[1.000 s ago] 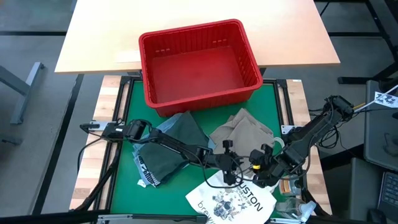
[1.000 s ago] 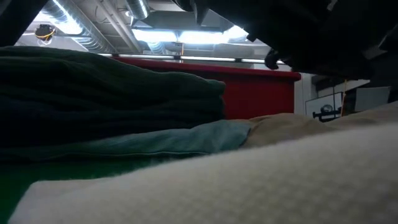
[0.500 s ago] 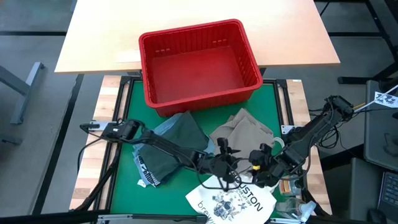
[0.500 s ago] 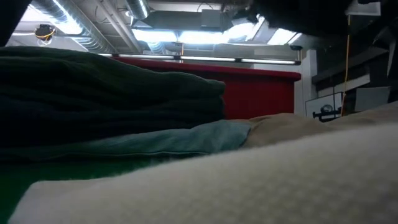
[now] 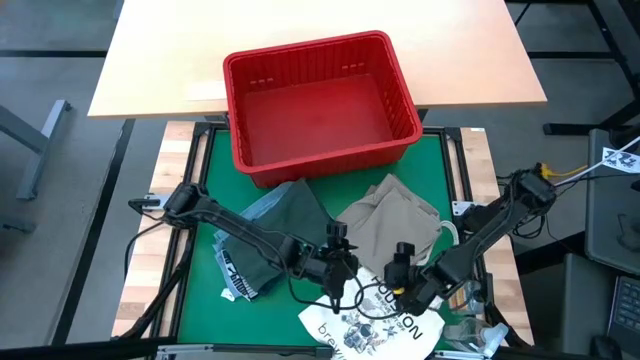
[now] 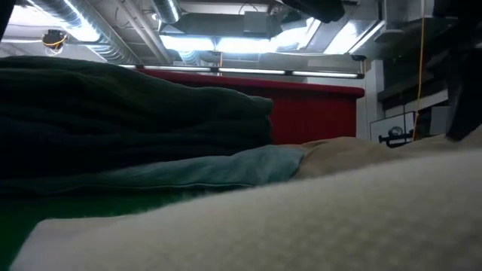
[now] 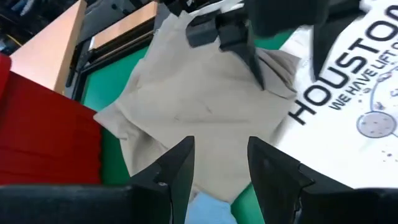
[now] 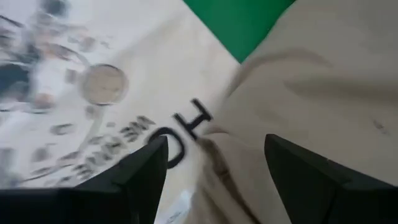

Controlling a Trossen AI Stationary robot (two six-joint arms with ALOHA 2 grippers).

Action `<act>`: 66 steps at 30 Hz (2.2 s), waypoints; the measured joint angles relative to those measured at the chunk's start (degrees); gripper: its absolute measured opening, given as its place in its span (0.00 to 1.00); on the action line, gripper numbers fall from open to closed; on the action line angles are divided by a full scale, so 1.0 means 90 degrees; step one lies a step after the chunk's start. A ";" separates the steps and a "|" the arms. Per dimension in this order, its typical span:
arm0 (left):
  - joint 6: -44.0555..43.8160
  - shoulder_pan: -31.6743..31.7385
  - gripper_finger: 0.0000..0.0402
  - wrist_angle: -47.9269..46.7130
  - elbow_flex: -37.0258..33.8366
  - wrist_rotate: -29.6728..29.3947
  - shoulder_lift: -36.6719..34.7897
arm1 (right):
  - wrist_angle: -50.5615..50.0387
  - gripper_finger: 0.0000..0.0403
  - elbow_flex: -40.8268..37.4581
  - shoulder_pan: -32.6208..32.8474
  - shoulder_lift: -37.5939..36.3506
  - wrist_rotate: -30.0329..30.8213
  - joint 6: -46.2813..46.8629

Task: Fold Laundry from Bin
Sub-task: Stack the light brown shorts on top of the dark green shirt

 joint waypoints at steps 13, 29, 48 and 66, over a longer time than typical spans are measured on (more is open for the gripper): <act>-0.0009 -0.0102 0.36 -0.0022 0.0000 0.0048 0.0043 | 0.0000 0.64 0.0012 -0.0045 0.1183 0.0355 -0.0199; -0.0009 -0.0102 0.36 -0.0021 0.0000 0.0044 0.0045 | -0.0002 0.31 0.0015 -0.0391 0.1149 -0.0291 -0.0117; -0.0026 -0.0102 0.36 -0.0020 0.0000 0.0043 0.0050 | -0.1269 0.57 0.0651 -0.0386 0.1186 -0.0455 -0.0301; -0.0036 -0.0102 0.36 -0.0018 0.0000 0.0042 0.0050 | -0.1255 0.05 0.0656 -0.0519 0.1193 -0.0510 -0.0289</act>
